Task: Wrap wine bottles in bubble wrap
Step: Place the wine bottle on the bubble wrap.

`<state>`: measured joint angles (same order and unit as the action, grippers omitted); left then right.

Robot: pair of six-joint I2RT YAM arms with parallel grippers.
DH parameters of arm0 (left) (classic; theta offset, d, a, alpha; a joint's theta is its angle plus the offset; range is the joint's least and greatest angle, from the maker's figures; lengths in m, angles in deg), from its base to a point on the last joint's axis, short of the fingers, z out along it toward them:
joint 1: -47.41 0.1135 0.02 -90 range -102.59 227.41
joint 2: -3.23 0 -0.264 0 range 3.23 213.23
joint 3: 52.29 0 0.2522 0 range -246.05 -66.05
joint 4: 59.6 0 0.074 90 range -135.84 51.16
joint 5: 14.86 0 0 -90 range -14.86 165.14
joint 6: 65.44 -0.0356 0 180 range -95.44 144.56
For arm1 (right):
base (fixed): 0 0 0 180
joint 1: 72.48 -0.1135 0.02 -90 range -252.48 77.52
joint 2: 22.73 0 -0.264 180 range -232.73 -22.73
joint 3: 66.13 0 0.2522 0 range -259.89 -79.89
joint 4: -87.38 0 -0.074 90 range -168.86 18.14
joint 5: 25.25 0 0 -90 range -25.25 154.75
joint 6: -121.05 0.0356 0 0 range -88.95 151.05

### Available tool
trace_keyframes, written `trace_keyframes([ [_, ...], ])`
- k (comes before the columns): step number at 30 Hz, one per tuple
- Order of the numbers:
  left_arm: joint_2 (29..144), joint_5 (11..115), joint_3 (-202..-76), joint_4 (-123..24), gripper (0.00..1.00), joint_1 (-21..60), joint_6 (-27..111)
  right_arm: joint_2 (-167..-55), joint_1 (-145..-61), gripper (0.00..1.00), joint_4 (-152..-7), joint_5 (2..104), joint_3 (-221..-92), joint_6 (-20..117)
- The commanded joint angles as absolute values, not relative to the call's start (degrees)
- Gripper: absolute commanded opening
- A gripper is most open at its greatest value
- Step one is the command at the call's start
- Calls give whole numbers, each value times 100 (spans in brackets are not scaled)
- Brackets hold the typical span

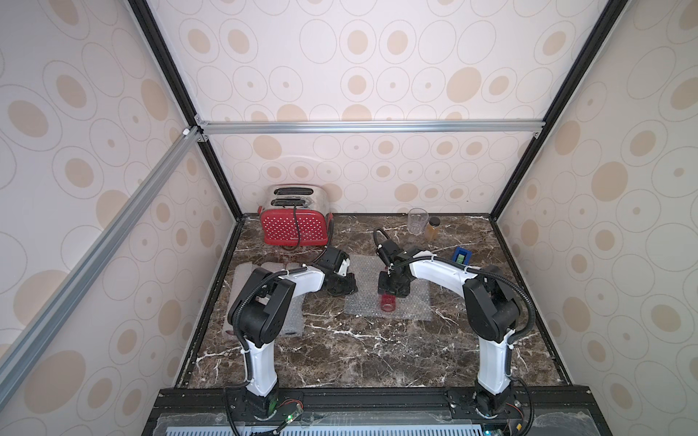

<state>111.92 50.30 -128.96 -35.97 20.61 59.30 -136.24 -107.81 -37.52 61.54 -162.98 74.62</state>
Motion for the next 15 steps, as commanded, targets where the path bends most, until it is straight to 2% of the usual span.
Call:
trace_keyframes([
  [1,11170,5159,-12845,-3538,21,1973,6015,-13489,-10824,36,-3922,6178,-16260,7631],
  [5,11119,5142,-12870,-3541,21,1973,6046,-13639,-10831,42,-3921,6168,-16218,7628],
  [7,11047,5107,-12897,-3533,21,1964,6091,-13629,-10833,50,-3909,6162,-16193,7596],
  [11,10890,4932,-13073,-3465,31,1952,6206,-13469,-10833,61,-3746,6273,-16285,7420],
  [15,10724,4780,-13353,-3339,44,1916,6237,-13324,-10825,67,-3555,6360,-16415,7299],
])
